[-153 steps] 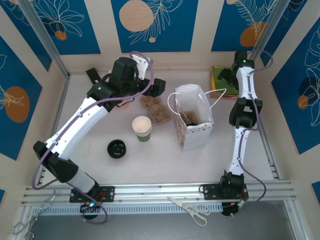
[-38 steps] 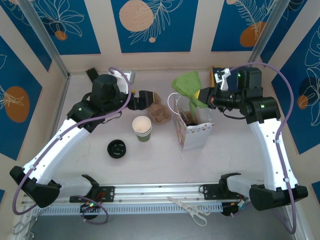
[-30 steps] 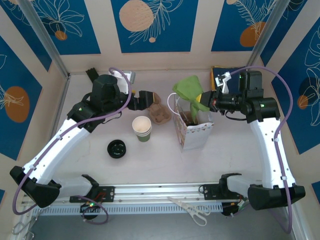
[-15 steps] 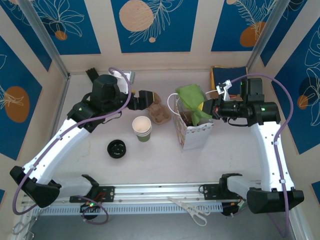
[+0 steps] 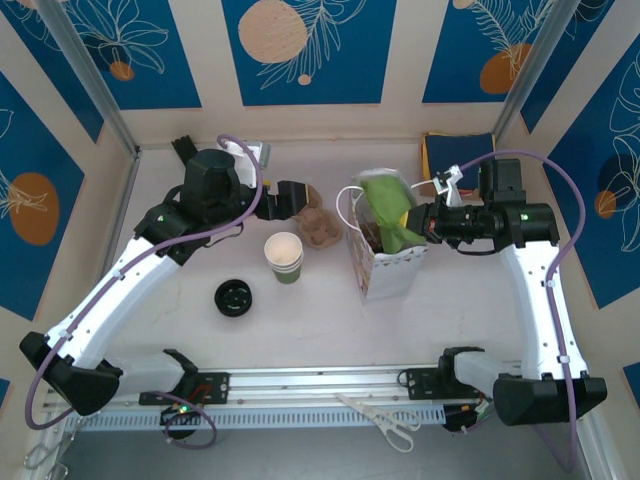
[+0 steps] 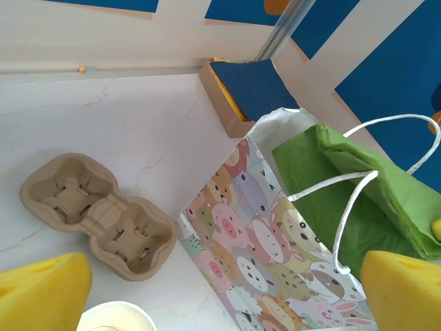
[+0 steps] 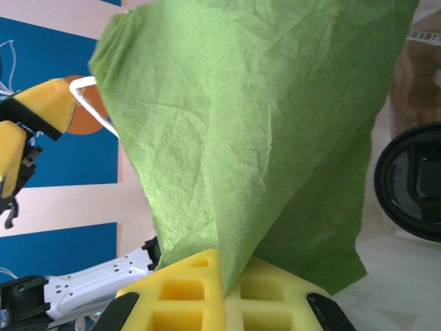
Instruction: Pack the takeout coffee
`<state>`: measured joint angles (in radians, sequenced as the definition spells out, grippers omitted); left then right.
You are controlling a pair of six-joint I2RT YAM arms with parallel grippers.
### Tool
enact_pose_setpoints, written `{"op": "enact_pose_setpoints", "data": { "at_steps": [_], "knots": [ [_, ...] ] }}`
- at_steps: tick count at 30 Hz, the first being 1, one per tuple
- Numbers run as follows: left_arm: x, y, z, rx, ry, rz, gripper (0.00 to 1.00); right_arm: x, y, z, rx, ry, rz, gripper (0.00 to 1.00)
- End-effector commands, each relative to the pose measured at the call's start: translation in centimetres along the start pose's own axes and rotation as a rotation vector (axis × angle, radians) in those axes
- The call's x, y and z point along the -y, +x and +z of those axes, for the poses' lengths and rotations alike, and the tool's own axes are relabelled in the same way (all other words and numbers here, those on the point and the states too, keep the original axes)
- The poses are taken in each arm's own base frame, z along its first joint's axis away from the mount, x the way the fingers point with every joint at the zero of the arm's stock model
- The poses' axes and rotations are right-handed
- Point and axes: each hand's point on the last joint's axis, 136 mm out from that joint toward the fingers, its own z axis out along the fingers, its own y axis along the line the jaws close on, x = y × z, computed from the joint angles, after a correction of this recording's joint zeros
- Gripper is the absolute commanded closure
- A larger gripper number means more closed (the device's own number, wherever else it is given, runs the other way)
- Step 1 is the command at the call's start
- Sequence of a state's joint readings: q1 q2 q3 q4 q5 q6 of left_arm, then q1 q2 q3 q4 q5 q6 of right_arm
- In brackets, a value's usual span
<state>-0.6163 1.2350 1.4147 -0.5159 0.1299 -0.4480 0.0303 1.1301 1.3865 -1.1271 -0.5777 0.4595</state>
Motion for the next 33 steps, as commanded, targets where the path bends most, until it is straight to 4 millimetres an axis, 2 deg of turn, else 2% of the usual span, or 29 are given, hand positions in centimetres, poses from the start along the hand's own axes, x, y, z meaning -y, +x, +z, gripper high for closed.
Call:
{"op": "enact_pose_setpoints", "data": {
  "at_steps": [1, 7, 18, 23, 33],
  "knots": [
    [-0.1, -0.5, -0.5, 0.020, -0.010, 0.002, 0.00, -0.2, 0.0, -0.6, 0.005, 0.025, -0.027, 1.00],
    [-0.1, -0.6, -0.5, 0.019, -0.009, 0.010, 0.00, -0.6, -0.6, -1.0, 0.015, 0.050, -0.056, 1.00],
    [-0.2, -0.3, -0.2, 0.008, -0.010, 0.009, 0.00, 0.2, -1.3, 0.1, -0.009, 0.070, -0.056, 1.00],
    [-0.3, -0.3, -0.3, 0.007, -0.014, 0.010, 0.00, 0.1, -1.4, 0.2, -0.011, 0.071, -0.054, 0.62],
    [-0.3, -0.2, -0.3, 0.007, -0.012, 0.011, 0.00, -0.3, -1.4, -0.2, -0.001, 0.068, -0.054, 0.55]
  ]
}}
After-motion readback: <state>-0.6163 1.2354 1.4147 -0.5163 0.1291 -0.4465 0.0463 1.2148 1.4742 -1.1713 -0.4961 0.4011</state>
